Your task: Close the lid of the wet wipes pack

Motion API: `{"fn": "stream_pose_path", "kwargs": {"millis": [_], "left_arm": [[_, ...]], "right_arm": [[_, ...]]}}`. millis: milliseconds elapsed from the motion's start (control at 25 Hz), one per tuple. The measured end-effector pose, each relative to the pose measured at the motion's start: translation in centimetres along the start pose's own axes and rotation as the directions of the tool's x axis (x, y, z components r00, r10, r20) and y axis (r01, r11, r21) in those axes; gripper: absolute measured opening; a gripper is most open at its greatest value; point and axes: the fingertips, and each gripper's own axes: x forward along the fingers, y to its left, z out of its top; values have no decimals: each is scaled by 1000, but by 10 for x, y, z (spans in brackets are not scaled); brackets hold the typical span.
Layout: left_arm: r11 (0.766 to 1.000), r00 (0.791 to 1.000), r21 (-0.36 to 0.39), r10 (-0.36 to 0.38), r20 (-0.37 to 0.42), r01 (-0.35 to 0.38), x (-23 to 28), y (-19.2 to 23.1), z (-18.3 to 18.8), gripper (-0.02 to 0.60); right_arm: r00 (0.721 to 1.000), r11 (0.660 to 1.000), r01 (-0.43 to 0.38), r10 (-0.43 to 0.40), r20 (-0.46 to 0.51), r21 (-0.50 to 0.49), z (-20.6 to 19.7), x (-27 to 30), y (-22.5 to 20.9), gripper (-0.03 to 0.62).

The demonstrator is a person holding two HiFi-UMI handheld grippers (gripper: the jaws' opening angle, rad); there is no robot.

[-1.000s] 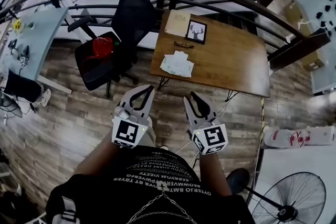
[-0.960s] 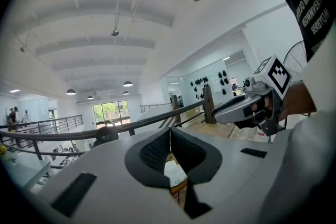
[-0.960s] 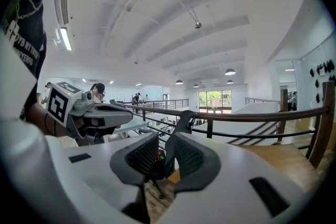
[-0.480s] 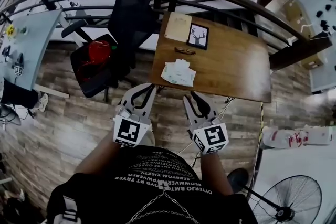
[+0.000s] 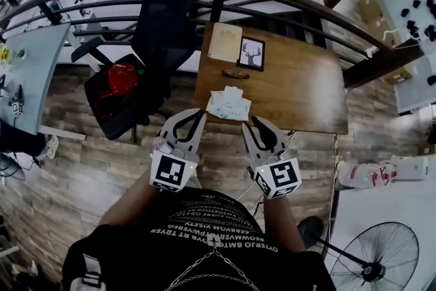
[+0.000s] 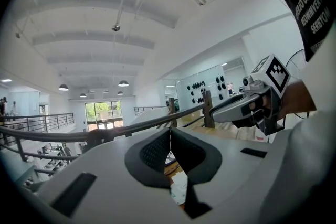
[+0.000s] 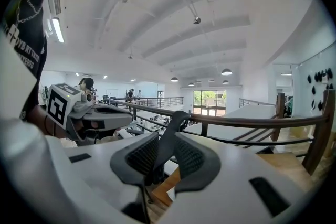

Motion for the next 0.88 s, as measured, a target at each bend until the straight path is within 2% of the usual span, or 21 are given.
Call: {"fn": "stream_pose_path", "kwargs": {"millis": [360,680,880], "left_arm": [[998,998,-3,-63,11,63,19,16,1,28],[996,996,0,-86,27,86,24,19,4,29],[997,997,-2,-81,-11,81,24,24,-5,28]], "right_arm": [[997,995,73,-75,25,63,7,9,-18,99],[995,994,88,-91,43,69,15,10,-22,99],[996,993,79,-82,37,88,9,19,-26,100]]}}
